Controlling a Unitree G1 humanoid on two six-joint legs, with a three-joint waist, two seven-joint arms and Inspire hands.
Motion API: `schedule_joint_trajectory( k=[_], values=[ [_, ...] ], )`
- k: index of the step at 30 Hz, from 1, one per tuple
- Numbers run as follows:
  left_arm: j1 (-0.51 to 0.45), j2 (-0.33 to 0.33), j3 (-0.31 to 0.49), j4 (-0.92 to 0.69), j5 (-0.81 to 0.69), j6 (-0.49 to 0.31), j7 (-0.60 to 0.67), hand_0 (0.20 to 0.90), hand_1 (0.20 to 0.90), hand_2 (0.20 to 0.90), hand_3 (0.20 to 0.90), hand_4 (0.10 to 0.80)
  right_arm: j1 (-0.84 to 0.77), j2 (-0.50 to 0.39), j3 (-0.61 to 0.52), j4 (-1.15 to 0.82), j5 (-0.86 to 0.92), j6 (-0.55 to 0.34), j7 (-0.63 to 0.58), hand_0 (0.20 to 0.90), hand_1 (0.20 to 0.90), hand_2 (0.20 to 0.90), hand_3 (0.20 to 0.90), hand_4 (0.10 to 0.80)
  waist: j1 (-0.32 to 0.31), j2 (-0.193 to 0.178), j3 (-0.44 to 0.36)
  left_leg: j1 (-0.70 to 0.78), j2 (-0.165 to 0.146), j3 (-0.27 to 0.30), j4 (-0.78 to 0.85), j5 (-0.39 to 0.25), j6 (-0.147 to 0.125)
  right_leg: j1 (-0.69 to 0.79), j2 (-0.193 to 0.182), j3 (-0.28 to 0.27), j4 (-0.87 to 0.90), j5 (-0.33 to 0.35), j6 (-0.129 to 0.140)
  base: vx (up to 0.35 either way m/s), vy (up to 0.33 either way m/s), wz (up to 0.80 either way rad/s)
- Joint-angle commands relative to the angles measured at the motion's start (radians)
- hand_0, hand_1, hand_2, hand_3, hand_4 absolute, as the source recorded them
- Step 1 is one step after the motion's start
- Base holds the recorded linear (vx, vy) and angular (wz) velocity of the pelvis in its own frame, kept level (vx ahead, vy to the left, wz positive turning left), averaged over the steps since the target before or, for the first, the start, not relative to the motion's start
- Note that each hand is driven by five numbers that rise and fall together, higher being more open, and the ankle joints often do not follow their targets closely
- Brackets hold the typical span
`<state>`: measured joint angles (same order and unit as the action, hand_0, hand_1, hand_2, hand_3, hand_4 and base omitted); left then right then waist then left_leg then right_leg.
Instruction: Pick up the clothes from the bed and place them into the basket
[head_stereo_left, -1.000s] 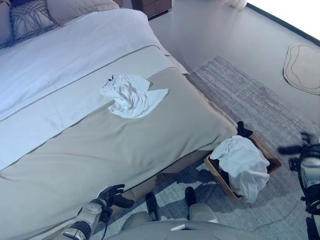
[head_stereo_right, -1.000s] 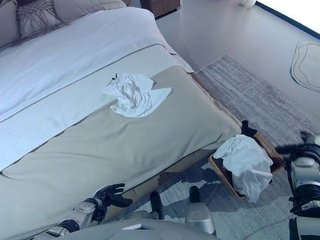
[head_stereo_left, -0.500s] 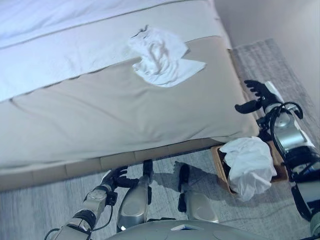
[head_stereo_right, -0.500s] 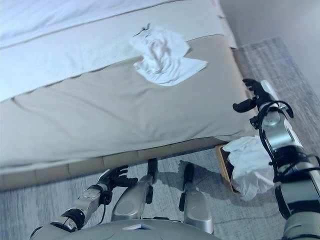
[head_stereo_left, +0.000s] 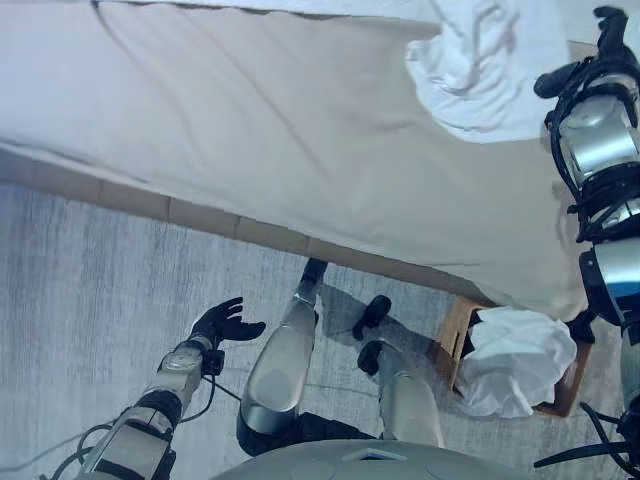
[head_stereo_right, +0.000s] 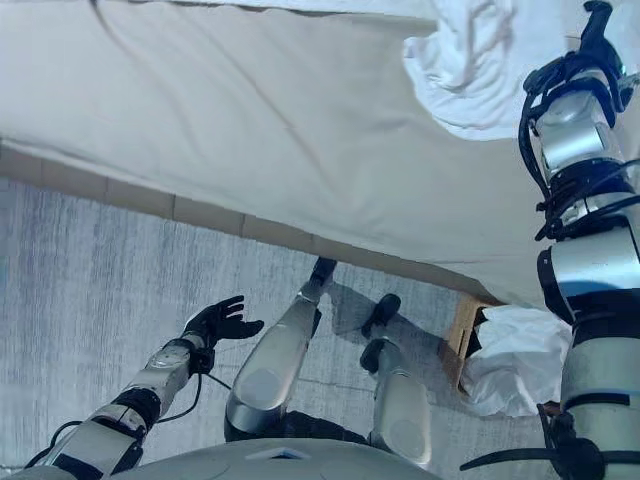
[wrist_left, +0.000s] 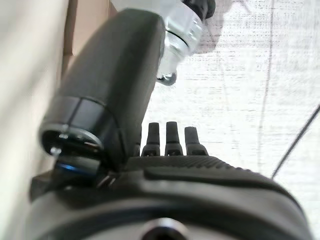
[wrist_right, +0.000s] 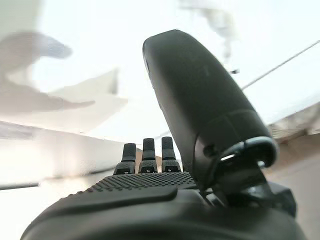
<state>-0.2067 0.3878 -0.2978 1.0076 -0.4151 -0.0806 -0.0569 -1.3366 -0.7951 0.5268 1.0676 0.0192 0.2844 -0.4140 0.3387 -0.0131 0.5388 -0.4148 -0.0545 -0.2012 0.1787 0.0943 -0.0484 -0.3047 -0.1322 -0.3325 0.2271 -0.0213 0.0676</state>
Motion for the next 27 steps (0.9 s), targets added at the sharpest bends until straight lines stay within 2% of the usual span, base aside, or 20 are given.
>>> schedule_joint_trajectory(
  k=[1, 10, 14, 17, 18, 19, 23, 27],
  values=[
    [0.142, 0.065, 0.01, -0.035, -0.047, -0.049, -0.048, 0.9, 0.9, 0.9, 0.9, 0.8, -0.173, -0.072, 0.1, -0.012, -0.032, 0.037, -0.069, 0.9, 0.9, 0.9, 0.9, 0.8, 0.023, -0.009, -0.019, -0.166, -0.083, 0.025, 0.198, -0.153, 0.095, -0.151, -0.028, 0.005, 0.096, 0.021, 0.003, -0.054, 0.272, 0.14],
    [0.179, 0.072, 0.012, -0.053, -0.127, -0.123, -0.124, 0.9, 0.9, 0.9, 0.9, 0.8, -0.306, -0.095, 0.218, 0.089, -0.039, 0.095, 0.001, 0.9, 0.9, 0.9, 0.9, 0.8, 0.06, 0.038, -0.019, -0.368, -0.084, 0.03, 0.306, -0.151, 0.105, -0.347, -0.096, -0.041, 0.274, -0.026, -0.008, -0.039, 0.132, 0.06],
    [0.202, 0.078, 0.028, -0.089, -0.179, -0.164, -0.147, 0.9, 0.9, 0.9, 0.9, 0.8, -0.36, -0.103, 0.276, 0.101, -0.045, 0.14, 0.046, 0.9, 0.9, 0.9, 0.9, 0.8, 0.072, 0.058, -0.019, -0.534, -0.105, 0.043, 0.467, -0.193, 0.121, -0.496, -0.123, -0.037, 0.434, -0.072, -0.016, -0.087, 0.089, 0.08],
    [0.212, 0.083, 0.045, -0.12, -0.189, -0.158, -0.146, 0.9, 0.9, 0.9, 0.9, 0.8, -0.384, -0.112, 0.312, 0.1, -0.032, 0.185, 0.128, 0.9, 0.9, 0.9, 0.9, 0.8, 0.074, 0.058, -0.019, -0.638, -0.118, 0.043, 0.581, -0.231, 0.123, -0.589, -0.132, -0.024, 0.524, -0.095, -0.022, -0.084, 0.025, 0.12],
    [0.215, 0.088, 0.049, -0.127, -0.18, -0.158, -0.143, 0.9, 0.9, 0.9, 0.9, 0.8, -0.389, -0.117, 0.321, 0.105, -0.021, 0.199, 0.166, 0.662, 0.662, 0.662, 0.623, 0.523, 0.074, 0.055, -0.019, -0.66, -0.12, 0.041, 0.599, -0.236, 0.123, -0.61, -0.131, -0.021, 0.538, -0.096, -0.024, -0.044, -0.042, 0.12],
    [0.216, 0.094, 0.049, -0.13, -0.181, -0.158, -0.138, 0.9, 0.9, 0.9, 0.9, 0.8, -0.391, -0.122, 0.331, 0.109, -0.014, 0.199, 0.199, 0.3, 0.3, 0.3, 0.2, 0.1, 0.073, 0.05, -0.019, -0.678, -0.12, 0.039, 0.613, -0.237, 0.121, -0.624, -0.129, -0.017, 0.547, -0.095, -0.026, -0.06, -0.061, 0.15],
    [0.225, 0.11, 0.054, -0.134, -0.182, -0.164, -0.141, 0.9, 0.9, 0.9, 0.9, 0.8, -0.401, -0.14, 0.357, 0.112, 0.024, 0.167, 0.249, 0.3, 0.3, 0.3, 0.2, 0.1, 0.064, 0.034, -0.019, -0.697, -0.116, 0.027, 0.613, -0.224, 0.115, -0.639, -0.103, 0.004, 0.547, -0.088, -0.032, -0.052, -0.069, 0.06],
    [0.212, 0.108, 0.034, -0.116, -0.197, -0.173, -0.132, 0.9, 0.9, 0.9, 0.9, 0.8, -0.41, -0.112, 0.346, 0.131, 0.018, 0.115, 0.239, 0.3, 0.3, 0.3, 0.2, 0.1, 0.054, 0.037, -0.019, -0.668, -0.098, 0.03, 0.571, -0.199, 0.109, -0.611, -0.085, 0.015, 0.514, -0.075, -0.029, -0.053, -0.048, -0.12]
  ],
)
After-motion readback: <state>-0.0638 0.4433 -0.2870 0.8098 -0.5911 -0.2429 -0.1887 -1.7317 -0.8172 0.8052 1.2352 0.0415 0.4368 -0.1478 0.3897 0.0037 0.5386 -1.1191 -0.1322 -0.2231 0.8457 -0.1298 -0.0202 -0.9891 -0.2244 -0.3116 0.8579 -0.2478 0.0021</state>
